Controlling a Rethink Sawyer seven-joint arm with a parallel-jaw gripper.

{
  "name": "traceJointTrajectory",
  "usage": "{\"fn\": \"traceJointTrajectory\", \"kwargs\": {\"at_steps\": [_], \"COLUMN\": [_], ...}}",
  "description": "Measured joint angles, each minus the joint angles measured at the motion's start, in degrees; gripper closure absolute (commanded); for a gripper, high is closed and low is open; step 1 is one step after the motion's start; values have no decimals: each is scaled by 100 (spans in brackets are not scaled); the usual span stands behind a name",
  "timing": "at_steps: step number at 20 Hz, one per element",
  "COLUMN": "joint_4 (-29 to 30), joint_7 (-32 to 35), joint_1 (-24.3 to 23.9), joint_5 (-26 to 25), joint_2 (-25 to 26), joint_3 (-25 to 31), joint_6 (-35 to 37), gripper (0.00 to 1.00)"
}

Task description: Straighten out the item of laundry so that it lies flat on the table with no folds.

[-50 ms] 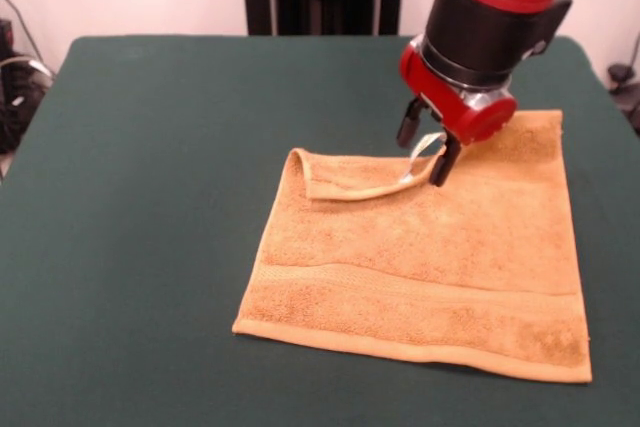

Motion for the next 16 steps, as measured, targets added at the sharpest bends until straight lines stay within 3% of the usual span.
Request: {"fn": "traceJointTrajectory", "kwargs": {"at_steps": [16], "joint_4": [-90], "joint_7": [583], "joint_1": [292], "joint_5": [202], "joint_2": [-250], "joint_3": [-440], "joint_6": [1], "gripper": [0]}}
